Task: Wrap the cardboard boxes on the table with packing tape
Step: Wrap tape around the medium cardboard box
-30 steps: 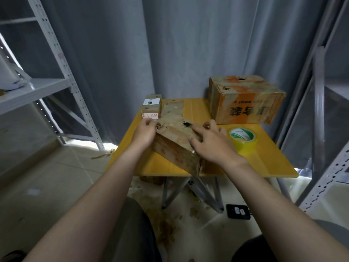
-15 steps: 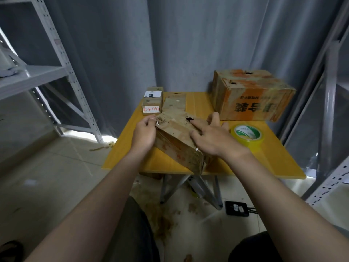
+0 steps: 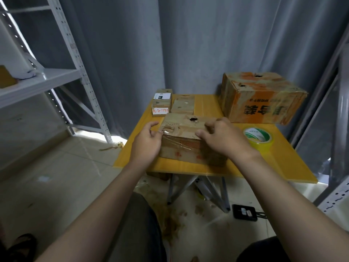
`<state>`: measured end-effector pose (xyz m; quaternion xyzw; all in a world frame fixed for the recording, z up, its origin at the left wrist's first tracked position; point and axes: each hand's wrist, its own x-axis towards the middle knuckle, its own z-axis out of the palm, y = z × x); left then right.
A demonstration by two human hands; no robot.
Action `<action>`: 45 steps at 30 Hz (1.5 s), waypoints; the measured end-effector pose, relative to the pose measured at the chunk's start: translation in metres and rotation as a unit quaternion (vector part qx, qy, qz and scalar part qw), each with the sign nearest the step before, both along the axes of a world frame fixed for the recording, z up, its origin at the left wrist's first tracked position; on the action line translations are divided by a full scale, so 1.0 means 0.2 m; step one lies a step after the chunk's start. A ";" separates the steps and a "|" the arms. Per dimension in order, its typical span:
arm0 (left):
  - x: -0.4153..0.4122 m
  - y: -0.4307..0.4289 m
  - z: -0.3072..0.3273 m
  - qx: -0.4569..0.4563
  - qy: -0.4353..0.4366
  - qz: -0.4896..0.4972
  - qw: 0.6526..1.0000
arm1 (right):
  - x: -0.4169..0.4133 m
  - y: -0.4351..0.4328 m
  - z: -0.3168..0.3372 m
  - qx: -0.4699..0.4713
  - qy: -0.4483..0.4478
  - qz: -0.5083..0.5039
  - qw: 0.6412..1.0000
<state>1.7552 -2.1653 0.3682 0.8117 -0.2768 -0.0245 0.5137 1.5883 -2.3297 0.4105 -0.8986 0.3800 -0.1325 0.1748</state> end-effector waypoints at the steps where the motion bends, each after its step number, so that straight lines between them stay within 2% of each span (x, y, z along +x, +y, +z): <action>1: -0.01 0.02 -0.01 0.023 -0.032 -0.030 0.999 | 0.02 0.02 -0.01 0.022 0.008 0.006 1.000; 4: 0.01 0.06 0.00 0.114 -0.106 -0.127 0.980 | 0.03 0.06 -0.05 0.012 0.012 0.010 1.000; 8: 0.07 0.04 0.07 0.190 -0.238 -0.162 0.939 | 0.02 0.05 -0.06 0.010 0.020 0.010 1.000; 11: 0.08 0.04 0.08 0.174 -0.313 -0.141 0.923 | 0.01 0.04 -0.06 0.010 0.026 0.015 0.999; 14: 0.05 0.05 0.04 0.145 -0.339 -0.116 0.922 | 0.01 0.06 -0.06 -0.001 0.030 0.009 1.000; 21: 0.02 0.05 0.05 0.141 -0.317 -0.113 0.931 | 0.01 0.06 -0.07 -0.016 0.036 0.008 0.999; 26: 0.01 0.03 0.08 0.230 -0.392 -0.148 0.879 | 0.02 0.06 -0.07 -0.024 0.035 0.004 0.999; 29: 0.02 0.03 0.09 0.207 -0.357 -0.144 0.899 | 0.02 0.06 -0.07 -0.023 0.032 0.003 0.999; 35: 0.01 0.03 0.08 0.196 -0.351 -0.133 0.906 | 0.01 0.08 -0.04 -0.014 0.044 0.011 0.999; 38: 0.02 0.05 0.10 0.227 -0.366 -0.126 0.894 | -0.01 0.12 0.01 -0.002 0.058 0.012 0.998; 40: 0.04 0.05 0.13 0.269 -0.372 -0.101 0.883 | -0.02 0.17 0.06 -0.029 0.078 0.012 0.996; 43: 0.09 0.05 0.18 0.307 -0.306 -0.048 0.900 | -0.02 0.22 0.12 -0.075 0.075 0.014 0.994; 45: 0.11 0.05 0.22 0.308 -0.249 -0.023 0.918 | -0.03 0.20 0.17 -0.089 0.028 0.000 0.996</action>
